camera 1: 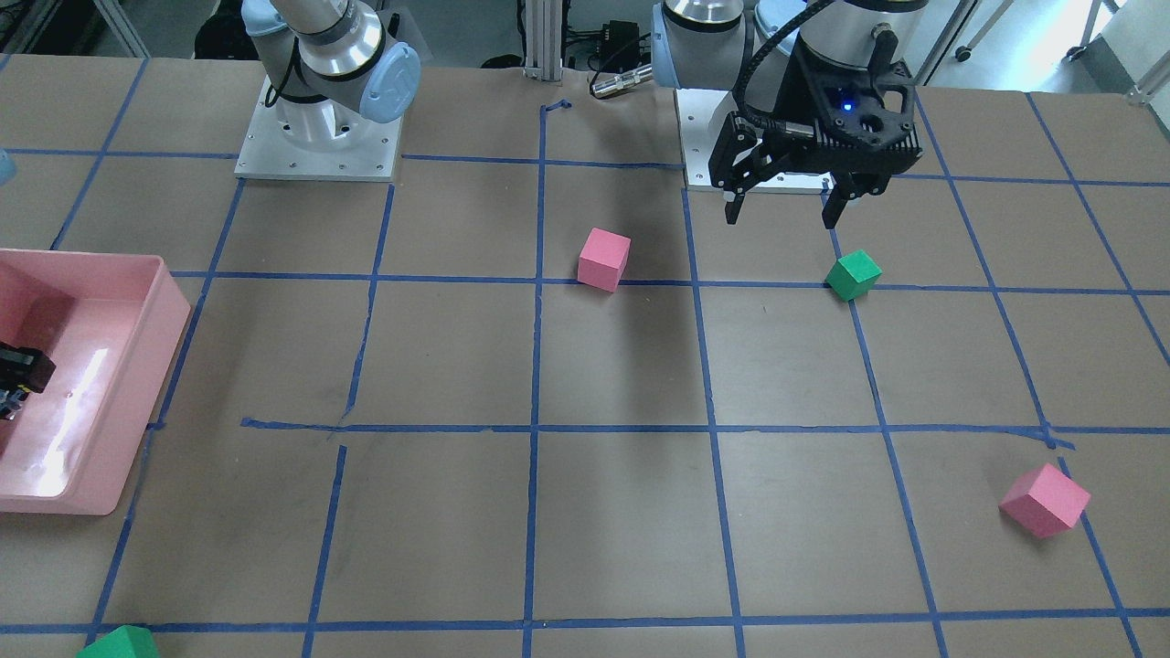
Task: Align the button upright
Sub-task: 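Lift the button out of the bin and carry it toward table center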
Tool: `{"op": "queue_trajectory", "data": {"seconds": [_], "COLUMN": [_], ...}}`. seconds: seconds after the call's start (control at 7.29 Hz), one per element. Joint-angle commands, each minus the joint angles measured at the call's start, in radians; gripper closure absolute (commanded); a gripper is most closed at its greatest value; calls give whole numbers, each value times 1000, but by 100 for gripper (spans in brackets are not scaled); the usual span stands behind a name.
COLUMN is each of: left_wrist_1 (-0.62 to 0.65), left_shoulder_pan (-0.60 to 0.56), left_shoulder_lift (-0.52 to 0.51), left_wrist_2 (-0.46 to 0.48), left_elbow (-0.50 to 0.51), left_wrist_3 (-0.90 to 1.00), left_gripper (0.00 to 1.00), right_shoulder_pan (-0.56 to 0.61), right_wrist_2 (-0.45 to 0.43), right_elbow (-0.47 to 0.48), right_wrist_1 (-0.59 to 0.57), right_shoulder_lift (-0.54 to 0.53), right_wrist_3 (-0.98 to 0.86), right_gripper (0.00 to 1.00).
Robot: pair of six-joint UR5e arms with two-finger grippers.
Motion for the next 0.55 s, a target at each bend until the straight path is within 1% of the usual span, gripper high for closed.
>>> {"op": "queue_trajectory", "data": {"seconds": [0.0,0.14,0.27,0.41], "left_wrist_1": [0,0,0,0], "left_shoulder_pan": [0,0,0,0], "left_shoulder_lift": [0,-2,0,0], "left_wrist_2": [0,0,-1,-2], "left_elbow": [0,0,0,0], "left_wrist_3": [0,0,0,0], "left_gripper": [0,0,0,0], "right_shoulder_pan": [81,173,289,403], "right_wrist_2": [14,30,50,55], "right_elbow": [-131,-159,-165,-164], "right_wrist_1": [143,150,144,139], "right_shoulder_lift": [-22,-19,-14,-2], "right_wrist_3": [13,60,191,267], "right_gripper": [100,100,100,100]}}
